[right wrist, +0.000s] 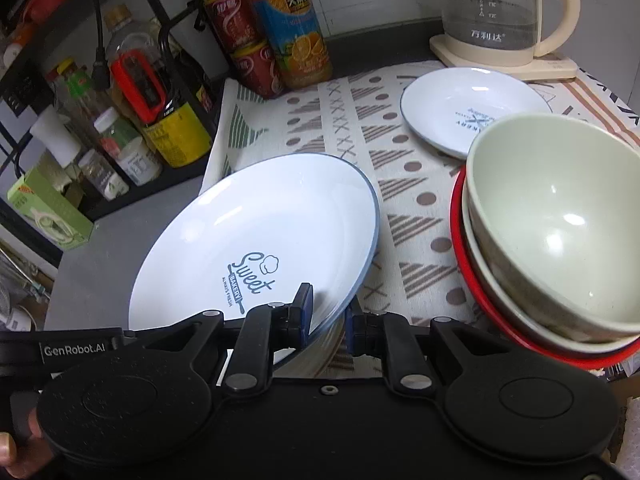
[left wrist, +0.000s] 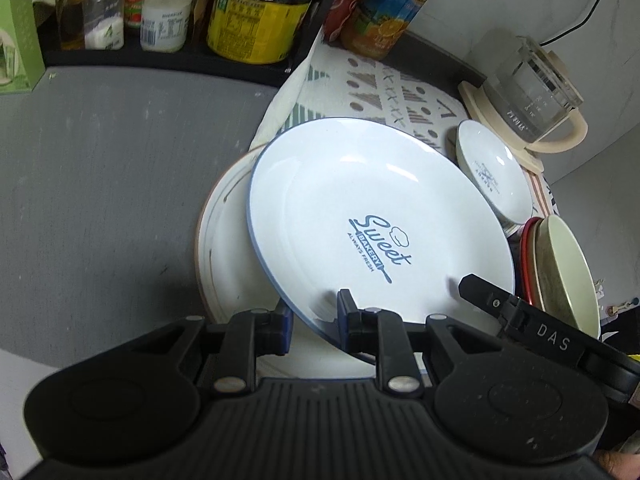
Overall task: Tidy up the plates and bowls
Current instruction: 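Lift the 'Sweet' plate and carry it over the flower-pattern plate, then lower the 'Sweet' plate onto the flower plate and open both grippers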
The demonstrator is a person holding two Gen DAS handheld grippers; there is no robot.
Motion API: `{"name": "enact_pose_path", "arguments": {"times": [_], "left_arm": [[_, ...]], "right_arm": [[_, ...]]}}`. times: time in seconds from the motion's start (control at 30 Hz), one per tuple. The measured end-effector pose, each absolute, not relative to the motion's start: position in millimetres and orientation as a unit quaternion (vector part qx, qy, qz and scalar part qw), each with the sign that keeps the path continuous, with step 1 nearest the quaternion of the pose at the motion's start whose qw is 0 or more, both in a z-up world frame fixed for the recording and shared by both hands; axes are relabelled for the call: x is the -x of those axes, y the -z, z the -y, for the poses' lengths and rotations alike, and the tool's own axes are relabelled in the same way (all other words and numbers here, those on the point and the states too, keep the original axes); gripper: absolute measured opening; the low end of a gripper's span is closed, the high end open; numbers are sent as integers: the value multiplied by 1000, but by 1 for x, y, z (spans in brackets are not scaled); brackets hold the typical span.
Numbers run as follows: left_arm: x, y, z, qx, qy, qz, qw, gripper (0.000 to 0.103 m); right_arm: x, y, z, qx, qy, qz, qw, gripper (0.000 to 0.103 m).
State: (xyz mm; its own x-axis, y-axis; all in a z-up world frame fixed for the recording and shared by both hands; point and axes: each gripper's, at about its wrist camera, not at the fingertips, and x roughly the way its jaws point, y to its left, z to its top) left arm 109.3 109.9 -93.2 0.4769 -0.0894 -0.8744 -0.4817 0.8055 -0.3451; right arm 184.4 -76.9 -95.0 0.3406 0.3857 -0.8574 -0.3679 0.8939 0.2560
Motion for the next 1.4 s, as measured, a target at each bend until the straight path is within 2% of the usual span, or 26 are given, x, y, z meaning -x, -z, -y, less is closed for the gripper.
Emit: {"name": "enact_pose_path", "arguments": {"times": [0.37, 0.63, 0.9, 1.4], "left_arm": [[-107, 106, -111, 315, -119, -524, 782, 24], [-112, 104, -110, 284, -132, -548, 776, 28], [-109, 89, -130, 264, -168, -526, 791, 31], [-107, 100, -155, 275, -225, -514, 781, 35]], "right_arm": [[-178, 97, 75, 12, -223, -524, 822, 15], [-180, 102, 73, 21, -216, -530, 820, 14], [-182, 108, 73, 19, -210, -540, 815, 14], [-190, 120, 65, 28, -221, -554, 802, 18]]}}
